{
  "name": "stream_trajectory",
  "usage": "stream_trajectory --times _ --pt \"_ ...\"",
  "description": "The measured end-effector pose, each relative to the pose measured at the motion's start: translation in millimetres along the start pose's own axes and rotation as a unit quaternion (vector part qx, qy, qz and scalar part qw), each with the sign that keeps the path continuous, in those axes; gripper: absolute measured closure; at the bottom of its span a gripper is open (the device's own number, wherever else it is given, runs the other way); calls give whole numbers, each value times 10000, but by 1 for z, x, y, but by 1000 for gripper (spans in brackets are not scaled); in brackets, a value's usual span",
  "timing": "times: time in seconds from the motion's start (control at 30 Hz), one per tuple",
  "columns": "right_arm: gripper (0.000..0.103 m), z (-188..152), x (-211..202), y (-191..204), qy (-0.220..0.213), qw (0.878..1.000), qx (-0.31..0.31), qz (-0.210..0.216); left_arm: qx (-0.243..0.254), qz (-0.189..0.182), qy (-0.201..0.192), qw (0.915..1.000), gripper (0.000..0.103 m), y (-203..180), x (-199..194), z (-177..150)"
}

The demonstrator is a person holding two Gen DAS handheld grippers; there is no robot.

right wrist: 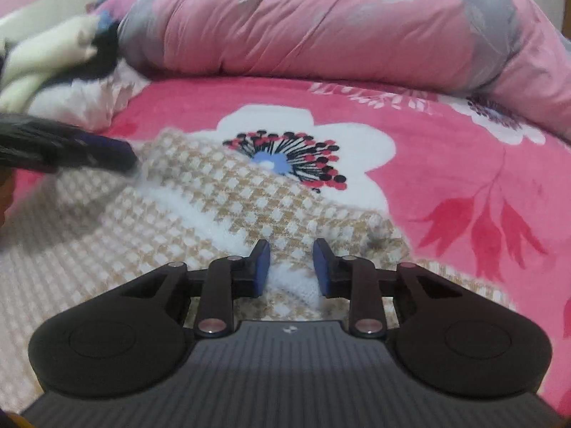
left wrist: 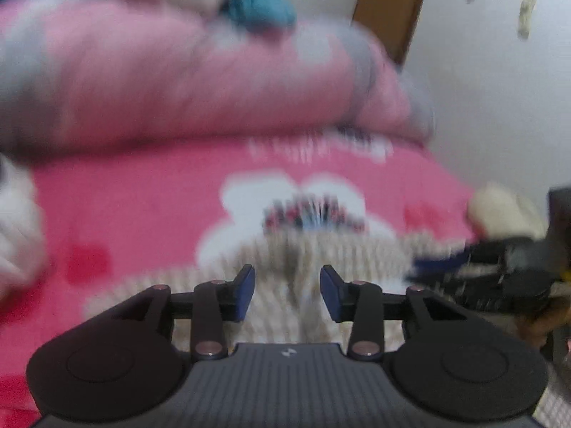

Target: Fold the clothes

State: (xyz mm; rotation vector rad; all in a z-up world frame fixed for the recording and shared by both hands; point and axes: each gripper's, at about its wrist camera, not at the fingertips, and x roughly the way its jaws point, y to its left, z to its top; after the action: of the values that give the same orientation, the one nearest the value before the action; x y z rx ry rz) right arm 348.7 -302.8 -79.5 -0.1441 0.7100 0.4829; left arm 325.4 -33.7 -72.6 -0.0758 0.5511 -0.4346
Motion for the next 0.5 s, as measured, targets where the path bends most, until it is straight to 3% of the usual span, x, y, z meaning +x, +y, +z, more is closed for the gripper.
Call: stream_trajectory --times 0.07,0.17,0.27,0.4,0.43,0.5 --pt "77 0 0 2 -6 10000 -4 -28 148 -204 -96 9996 62 -14 3 9" --pt "77 -1 -1 5 -48 10000 17 -85 281 -462 281 9981 62 -30 36 10" --pt "78 -1 -10 5 -184 9997 -37 -124 -150 -277 702 9970 79 -18 66 1" --pt "83 10 -33 10 -806 9944 -560 -403 -410 -393 666 9962 80 -3 69 -4" --pt "85 12 -30 8 -800 9929 -671 -562 -421 -397 649 9962 81 -1 70 -6" --pt "91 9 -6 -8 -356 9943 -571 -832 -434 -408 609 9964 81 2 69 -9"
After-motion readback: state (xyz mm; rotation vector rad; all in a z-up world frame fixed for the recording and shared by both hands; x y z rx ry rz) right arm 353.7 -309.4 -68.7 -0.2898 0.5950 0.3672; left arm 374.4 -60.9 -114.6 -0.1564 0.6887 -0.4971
